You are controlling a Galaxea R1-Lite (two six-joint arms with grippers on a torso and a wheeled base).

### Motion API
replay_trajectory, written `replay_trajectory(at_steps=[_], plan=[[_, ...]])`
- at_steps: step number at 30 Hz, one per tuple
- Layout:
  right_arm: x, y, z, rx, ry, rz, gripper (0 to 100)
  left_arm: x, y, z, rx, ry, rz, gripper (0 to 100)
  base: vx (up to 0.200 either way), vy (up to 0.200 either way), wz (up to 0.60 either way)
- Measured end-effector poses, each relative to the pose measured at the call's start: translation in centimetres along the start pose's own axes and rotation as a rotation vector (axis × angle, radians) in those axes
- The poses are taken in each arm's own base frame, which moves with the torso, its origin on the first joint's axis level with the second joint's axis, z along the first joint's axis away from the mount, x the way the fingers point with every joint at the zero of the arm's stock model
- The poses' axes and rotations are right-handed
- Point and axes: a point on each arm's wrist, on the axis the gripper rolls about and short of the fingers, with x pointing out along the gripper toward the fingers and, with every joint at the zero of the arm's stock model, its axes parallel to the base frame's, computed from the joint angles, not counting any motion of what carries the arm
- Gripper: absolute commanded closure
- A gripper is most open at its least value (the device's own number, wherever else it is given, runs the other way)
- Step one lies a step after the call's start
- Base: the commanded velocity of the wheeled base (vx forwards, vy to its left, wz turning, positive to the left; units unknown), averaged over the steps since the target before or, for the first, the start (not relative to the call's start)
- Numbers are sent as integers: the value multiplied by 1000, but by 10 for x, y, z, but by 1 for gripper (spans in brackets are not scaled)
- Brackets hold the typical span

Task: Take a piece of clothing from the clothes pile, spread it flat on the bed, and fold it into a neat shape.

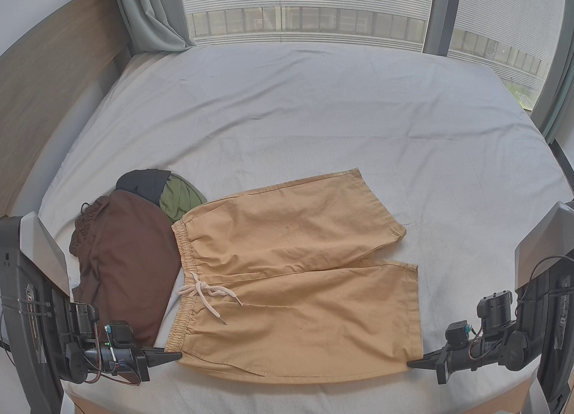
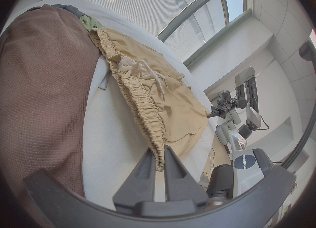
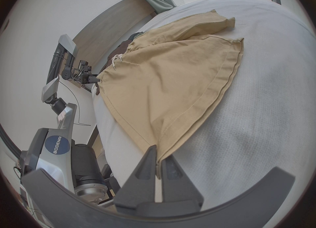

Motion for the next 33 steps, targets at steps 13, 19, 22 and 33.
replay_trajectory(at_steps=[13, 19, 22, 33], plan=[[-3, 0, 7, -21, -55, 25, 100, -1, 1, -3, -1, -13, -44, 100, 0, 0, 0], [-6, 0, 22, -19, -151, 15, 100, -2, -7, 12, -42, -38, -58, 100, 0, 0, 0], [-8, 2, 26, -10, -173, 16, 100, -3, -10, 22, -59, -58, -64, 100, 0, 0, 0], [-14, 4, 50, -9, -274, 28, 100, -3, -13, 51, 14, -125, -67, 100, 0, 0, 0]])
